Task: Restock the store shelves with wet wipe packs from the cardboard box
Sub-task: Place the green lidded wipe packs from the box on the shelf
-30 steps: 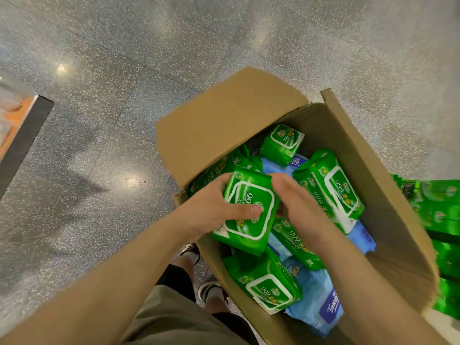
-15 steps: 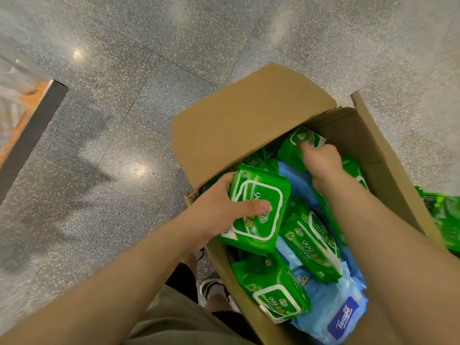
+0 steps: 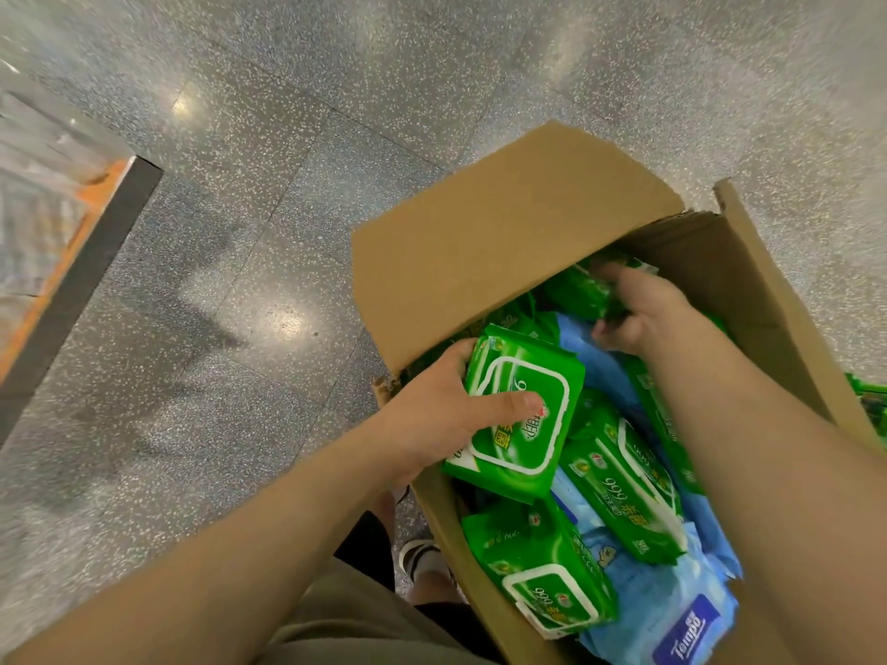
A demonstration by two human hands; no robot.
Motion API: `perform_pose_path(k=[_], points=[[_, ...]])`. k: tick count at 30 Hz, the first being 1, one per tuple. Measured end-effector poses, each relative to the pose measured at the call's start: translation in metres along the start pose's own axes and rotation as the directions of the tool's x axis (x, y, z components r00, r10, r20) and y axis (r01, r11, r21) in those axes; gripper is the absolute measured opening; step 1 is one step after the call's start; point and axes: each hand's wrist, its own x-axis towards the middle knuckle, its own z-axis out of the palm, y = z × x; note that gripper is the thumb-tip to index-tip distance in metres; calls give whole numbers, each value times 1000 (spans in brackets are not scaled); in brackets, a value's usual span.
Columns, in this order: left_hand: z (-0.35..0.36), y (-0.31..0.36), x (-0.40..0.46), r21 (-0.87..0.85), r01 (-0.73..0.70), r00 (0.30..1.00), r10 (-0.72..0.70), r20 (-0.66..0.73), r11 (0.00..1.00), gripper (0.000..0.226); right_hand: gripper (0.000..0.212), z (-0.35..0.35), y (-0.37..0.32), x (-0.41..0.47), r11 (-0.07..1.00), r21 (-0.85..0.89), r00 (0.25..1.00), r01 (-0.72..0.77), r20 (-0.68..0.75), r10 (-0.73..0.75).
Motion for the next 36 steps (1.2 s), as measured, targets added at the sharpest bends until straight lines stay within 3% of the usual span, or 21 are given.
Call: perform_pose_path(k=[2,6,9,13,14,17,20,23,26,28,31,34,36], points=[[1,-1,0,-4,11,1000,-11,-18,1000,59,125,-3,3,-20,1000,7,1000,12,16,-12],[6,1,0,-8,45,997,-45,-58,999,39,88,-10,15,-95,986,59,983,157,86,-162],[12,6,-2,12,71,996,-70,-61,997,36,79,-37,34,-134,972,183,956,147,224,-187],[23,7,-5,18,74,993,-72,-90,997,36,54,-84,60,-191,899,417,931,130,261,-256],[29,7,-6,24,69,993,-67,-93,997,42,59,-96,69,-206,878,459,925,133,260,-276],[52,7,-10,50,71,995,-67,-69,996,84,87,-123,95,-244,800,570,904,187,218,-367],[81,6,-20,21,27,1000,-27,12,999,92,78,-143,122,-270,762,580,899,287,111,-423],[108,-2,-31,-22,18,997,-17,74,1000,116,77,-159,148,-296,743,554,899,376,-25,-436],[131,-17,-45,-47,32,987,-24,156,998,110,71,-183,178,-316,697,579,885,424,-100,-455],[145,-29,-55,-64,59,976,-44,215,996,98,64,-201,201,-325,718,507,870,477,-155,-468],[165,-48,-78,-39,103,952,-87,294,994,100,86,-231,240,-338,721,439,841,536,-199,-503],[195,-61,-134,97,93,921,-123,369,991,90,89,-259,282,-363,661,474,798,582,-175,-577],[215,-79,-169,199,91,886,-171,431,976,74,78,-273,316,-384,593,520,771,615,-235,-593]])
